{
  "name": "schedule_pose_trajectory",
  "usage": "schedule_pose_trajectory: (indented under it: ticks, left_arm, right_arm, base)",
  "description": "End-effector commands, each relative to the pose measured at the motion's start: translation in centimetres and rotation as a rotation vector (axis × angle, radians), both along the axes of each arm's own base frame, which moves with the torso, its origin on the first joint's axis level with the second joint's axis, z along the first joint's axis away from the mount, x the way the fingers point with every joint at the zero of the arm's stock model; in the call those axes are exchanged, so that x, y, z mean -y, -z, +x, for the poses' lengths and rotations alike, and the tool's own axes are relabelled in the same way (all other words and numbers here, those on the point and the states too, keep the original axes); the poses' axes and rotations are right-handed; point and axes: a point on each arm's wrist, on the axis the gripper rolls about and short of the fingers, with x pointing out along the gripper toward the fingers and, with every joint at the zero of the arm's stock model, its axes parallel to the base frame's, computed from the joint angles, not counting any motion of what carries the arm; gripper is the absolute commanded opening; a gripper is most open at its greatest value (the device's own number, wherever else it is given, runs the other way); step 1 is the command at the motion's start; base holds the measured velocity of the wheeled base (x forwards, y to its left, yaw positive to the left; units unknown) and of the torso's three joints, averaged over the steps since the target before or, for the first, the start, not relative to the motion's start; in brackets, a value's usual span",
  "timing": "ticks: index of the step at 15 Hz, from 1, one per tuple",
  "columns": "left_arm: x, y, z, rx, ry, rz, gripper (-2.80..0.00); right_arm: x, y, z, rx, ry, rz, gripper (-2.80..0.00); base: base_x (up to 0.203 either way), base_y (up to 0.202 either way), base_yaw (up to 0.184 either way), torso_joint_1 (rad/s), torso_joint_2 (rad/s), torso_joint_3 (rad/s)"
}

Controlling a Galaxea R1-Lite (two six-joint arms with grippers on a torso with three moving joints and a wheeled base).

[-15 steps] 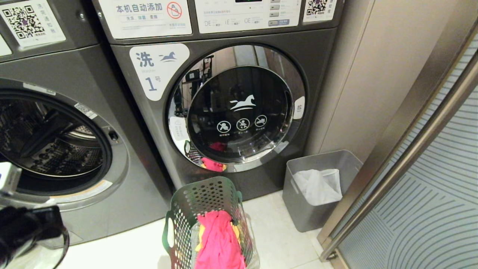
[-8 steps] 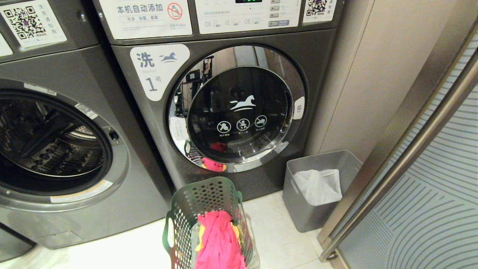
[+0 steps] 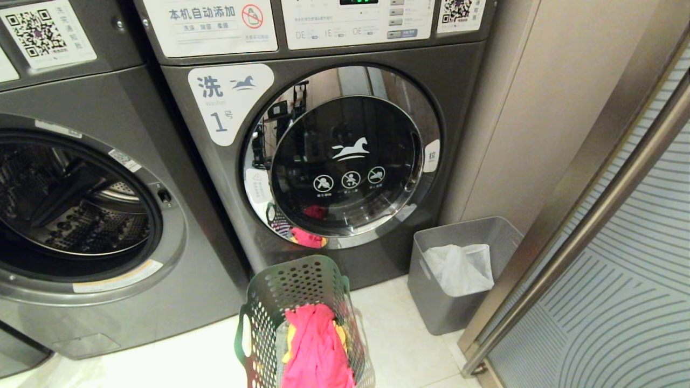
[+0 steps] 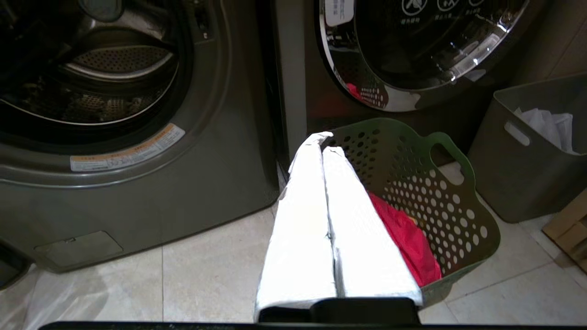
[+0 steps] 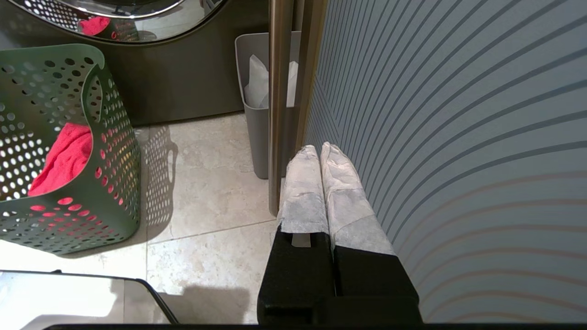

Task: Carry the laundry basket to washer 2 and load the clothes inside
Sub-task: Place the clothes into the washing machine

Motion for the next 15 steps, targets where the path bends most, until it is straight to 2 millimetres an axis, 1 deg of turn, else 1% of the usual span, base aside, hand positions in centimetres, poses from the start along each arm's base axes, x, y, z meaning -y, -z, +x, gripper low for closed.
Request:
schedule_pose_trajectory:
  ticks: [1, 13, 15]
  left_arm:
    - [-0.01, 1.17, 0.03, -0.004, -0.005, -0.020, -2.80]
    - [-0.01, 1.17, 0.03, -0.004, -0.005, -0.024, -2.80]
    - [-0.02, 1.18, 0.03, -0.006, -0.007, -0.024, -2.80]
  right_arm:
    - [0.00, 0.02, 0.00, -0.001, 0.001, 0.000, -2.80]
    - [0.00, -0.06, 0.08, 0.019, 0.003, 0.031, -2.80]
    - [0.00, -0.06, 0.08, 0.018, 0.006, 0.061, -2.80]
  base:
    - [0.000, 0.000, 0.000, 0.000, 0.00, 0.000]
    - [0.000, 0.000, 0.000, 0.000, 0.00, 0.000]
    - [0.000, 0.000, 0.000, 0.000, 0.00, 0.000]
